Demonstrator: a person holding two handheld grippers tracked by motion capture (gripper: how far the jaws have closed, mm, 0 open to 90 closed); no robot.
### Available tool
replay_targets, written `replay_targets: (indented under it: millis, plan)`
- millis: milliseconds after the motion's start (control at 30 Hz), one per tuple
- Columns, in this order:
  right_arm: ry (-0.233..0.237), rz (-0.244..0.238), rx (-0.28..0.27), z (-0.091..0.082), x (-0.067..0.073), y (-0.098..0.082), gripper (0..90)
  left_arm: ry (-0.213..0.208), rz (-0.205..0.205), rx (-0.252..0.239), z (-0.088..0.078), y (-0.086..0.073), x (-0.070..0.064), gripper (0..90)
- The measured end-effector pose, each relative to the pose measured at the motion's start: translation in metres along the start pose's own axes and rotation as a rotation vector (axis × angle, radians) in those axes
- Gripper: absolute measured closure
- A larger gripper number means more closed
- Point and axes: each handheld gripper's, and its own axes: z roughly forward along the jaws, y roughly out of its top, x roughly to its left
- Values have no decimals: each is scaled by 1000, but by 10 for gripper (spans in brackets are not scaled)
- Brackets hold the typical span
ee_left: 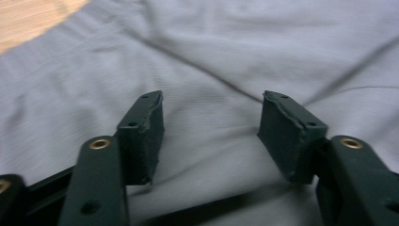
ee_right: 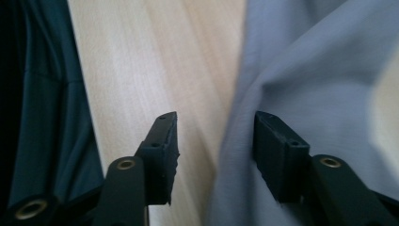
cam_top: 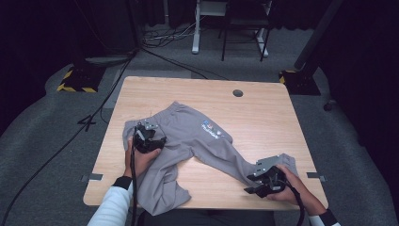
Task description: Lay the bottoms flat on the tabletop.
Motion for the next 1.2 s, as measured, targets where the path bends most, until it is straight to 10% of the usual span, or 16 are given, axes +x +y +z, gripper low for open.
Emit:
replay_targets:
  millis: [167,233,333,633,767,933,1200]
  plan:
    - [-199,103,-156,-42,-22,-11,530,-58,110,-47,-6,11,-16,369]
    - [-330,150,-138,-50,-36,-19,557,-87,139,-61,-5,19,-28,354]
    - [-329,238,-115,-46,-59,-33,560,-133,184,-58,5,31,-46,347]
    - [-210,234,-45,-20,-73,-42,546,-166,208,33,43,43,-72,344]
    - [-232,245,-11,-15,-75,-42,577,-160,177,52,43,43,-64,345]
    - [-215,262,-22,-17,-75,-46,852,-139,157,58,37,38,-50,355]
    - [-399,451,-8,-32,-97,-65,887,-79,97,44,23,26,-15,363]
